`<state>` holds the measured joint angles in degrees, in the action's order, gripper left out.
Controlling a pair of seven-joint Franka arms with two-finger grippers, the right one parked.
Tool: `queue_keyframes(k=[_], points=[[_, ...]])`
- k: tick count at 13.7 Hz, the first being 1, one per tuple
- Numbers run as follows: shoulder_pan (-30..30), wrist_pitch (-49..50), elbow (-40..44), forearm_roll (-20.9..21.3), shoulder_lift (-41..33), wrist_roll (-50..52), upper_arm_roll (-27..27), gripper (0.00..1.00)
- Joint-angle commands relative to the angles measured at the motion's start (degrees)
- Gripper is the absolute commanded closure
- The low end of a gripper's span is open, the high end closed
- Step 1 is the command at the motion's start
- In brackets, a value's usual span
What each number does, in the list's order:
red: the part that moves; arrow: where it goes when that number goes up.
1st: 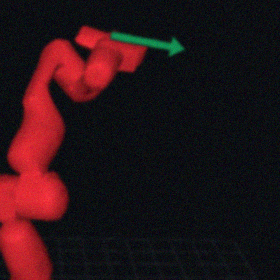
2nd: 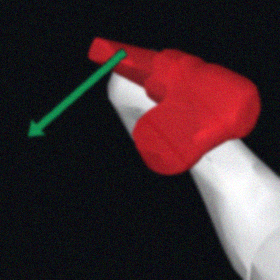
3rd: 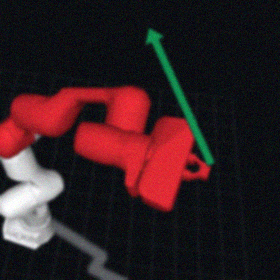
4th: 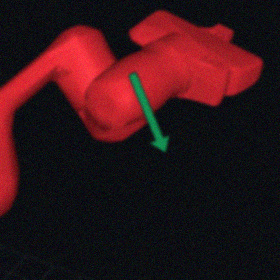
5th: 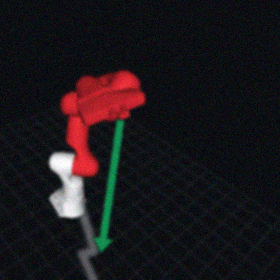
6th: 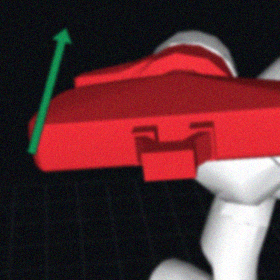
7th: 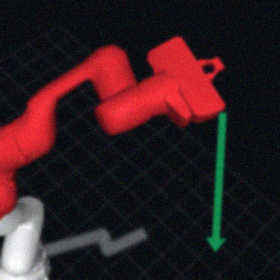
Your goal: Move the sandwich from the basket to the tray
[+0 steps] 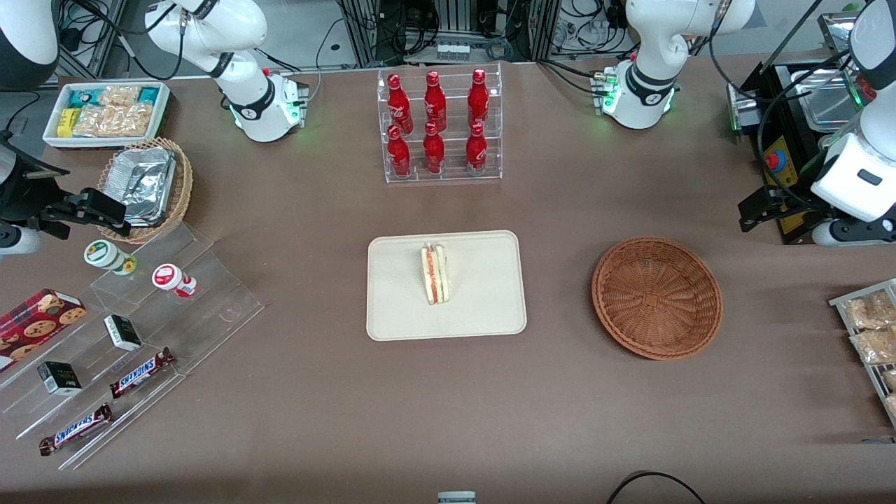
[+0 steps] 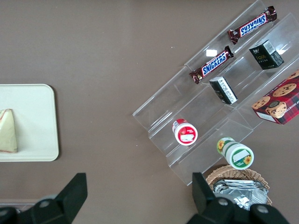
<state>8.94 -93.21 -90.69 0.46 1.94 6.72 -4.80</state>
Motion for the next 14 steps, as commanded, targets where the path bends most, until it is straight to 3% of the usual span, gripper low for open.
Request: queue_keyframes(k=[1,8,10,14], points=[[0.03,0.92,1.92,-1.16,0.00,-1.10,-0.48,0.00],[-1.71,3.39,1.83,-1.25,-0.63,-1.45,0.13,0.00],[-8.56,3.30,2.79,-1.16,-0.53,-1.36,8.09,0.00],[-8.76,4.87,2.45,-0.64,-1.76,-1.36,8.05,0.00]])
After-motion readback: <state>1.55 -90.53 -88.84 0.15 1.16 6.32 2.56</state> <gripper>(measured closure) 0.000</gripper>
